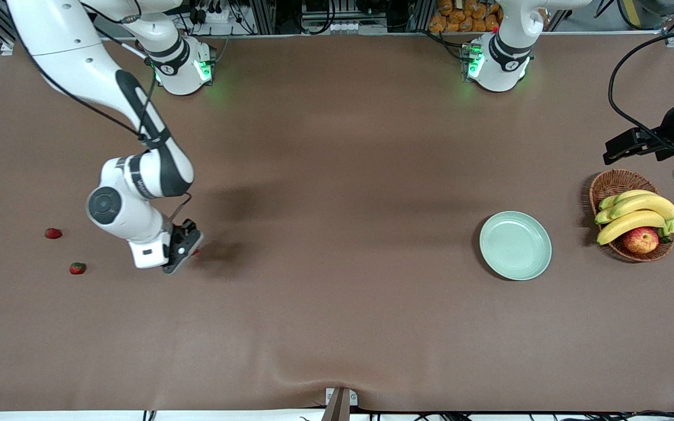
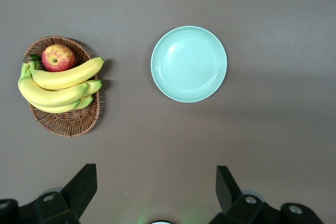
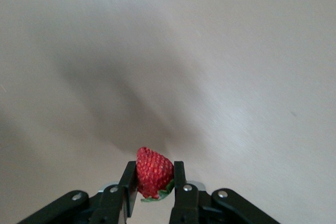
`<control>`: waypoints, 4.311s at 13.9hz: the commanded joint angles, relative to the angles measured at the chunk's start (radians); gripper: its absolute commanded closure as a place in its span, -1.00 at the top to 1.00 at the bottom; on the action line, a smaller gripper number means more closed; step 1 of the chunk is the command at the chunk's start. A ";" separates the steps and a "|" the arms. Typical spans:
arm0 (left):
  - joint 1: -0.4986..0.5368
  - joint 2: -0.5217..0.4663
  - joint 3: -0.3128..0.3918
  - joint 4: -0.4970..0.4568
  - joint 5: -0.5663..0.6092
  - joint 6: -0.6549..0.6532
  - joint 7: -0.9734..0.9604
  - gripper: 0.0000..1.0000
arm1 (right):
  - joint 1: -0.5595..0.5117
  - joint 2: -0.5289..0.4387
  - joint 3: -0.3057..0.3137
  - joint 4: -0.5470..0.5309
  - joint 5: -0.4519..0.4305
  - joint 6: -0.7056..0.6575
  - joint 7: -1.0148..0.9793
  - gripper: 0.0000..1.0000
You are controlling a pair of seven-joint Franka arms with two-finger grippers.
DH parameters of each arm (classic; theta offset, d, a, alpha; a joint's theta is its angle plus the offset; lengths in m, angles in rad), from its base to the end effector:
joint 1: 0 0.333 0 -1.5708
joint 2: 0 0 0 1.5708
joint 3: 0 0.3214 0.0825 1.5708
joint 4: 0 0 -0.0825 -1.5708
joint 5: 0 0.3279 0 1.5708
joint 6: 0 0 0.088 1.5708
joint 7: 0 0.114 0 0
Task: Collect all strawberries into plate
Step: 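Lift the strawberry with the right gripper and carry it toward the table middle, then set the strawberry down mid-table with the right gripper while the left gripper approaches, then grasp the middle strawberry with the left gripper while the right gripper grasps another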
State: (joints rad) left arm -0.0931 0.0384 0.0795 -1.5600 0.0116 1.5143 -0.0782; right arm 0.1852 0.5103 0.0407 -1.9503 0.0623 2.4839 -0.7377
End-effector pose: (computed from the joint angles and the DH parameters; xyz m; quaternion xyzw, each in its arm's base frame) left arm 0.5029 -0.0063 0.6035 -0.9986 -0.0324 0.0416 0.0092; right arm 0.5755 0.1307 0.2586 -0.8980 -0.4389 -0.0187 0.0253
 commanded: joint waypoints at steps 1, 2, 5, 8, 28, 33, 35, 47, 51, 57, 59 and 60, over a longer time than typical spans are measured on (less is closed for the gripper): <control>-0.001 0.005 0.002 0.003 -0.010 0.001 0.021 1.00 | 0.106 -0.012 -0.007 0.024 0.016 -0.005 0.192 -1.00; 0.000 0.005 0.000 0.003 -0.010 0.001 0.021 1.00 | 0.149 -0.012 -0.008 0.030 0.016 -0.005 0.280 -1.00; -0.002 0.006 0.002 0.003 -0.010 0.001 0.021 1.00 | 0.274 -0.004 -0.008 0.066 0.016 -0.005 0.539 -1.00; -0.002 0.008 0.000 0.003 -0.010 0.001 0.020 1.00 | 0.400 0.066 -0.008 0.175 0.016 -0.002 0.791 -1.00; -0.068 0.127 0.000 0.006 -0.081 0.038 0.003 1.00 | 0.550 0.271 -0.018 0.534 -0.013 -0.162 1.354 1.00; -0.143 0.187 0.000 0.023 -0.111 0.090 -0.093 1.00 | 0.419 0.091 -0.019 0.377 -0.018 -0.235 1.295 1.00; -0.187 0.213 0.000 0.023 -0.111 0.148 -0.127 1.00 | 0.351 0.025 -0.019 0.302 -0.018 -0.227 1.256 1.00; -0.425 0.443 0.000 0.112 -0.120 0.372 -0.267 1.00 | -0.168 -0.134 -0.021 0.064 -0.079 -0.238 0.619 1.00; -0.477 0.515 -0.001 0.112 -0.169 0.464 -0.276 1.00 | -0.327 -0.127 -0.022 0.024 -0.079 -0.237 0.335 1.00; -0.551 0.612 -0.003 0.112 -0.188 0.573 -0.371 1.00 | -0.506 -0.095 -0.024 -0.016 -0.096 -0.223 -0.014 1.00; -0.571 0.633 -0.004 0.110 -0.190 0.619 -0.390 1.00 | -0.552 -0.087 -0.024 -0.013 -0.169 -0.211 -0.043 1.00; -0.577 0.647 -0.004 0.112 -0.191 0.641 -0.397 1.00 | -0.570 -0.075 -0.024 -0.006 -0.211 -0.197 -0.069 1.00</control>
State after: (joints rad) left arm -0.6537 0.6530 0.0667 -1.4765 -0.1582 2.1248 -0.4549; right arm -0.3351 0.4275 -0.0049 -1.9538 -0.0771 2.2600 -0.7601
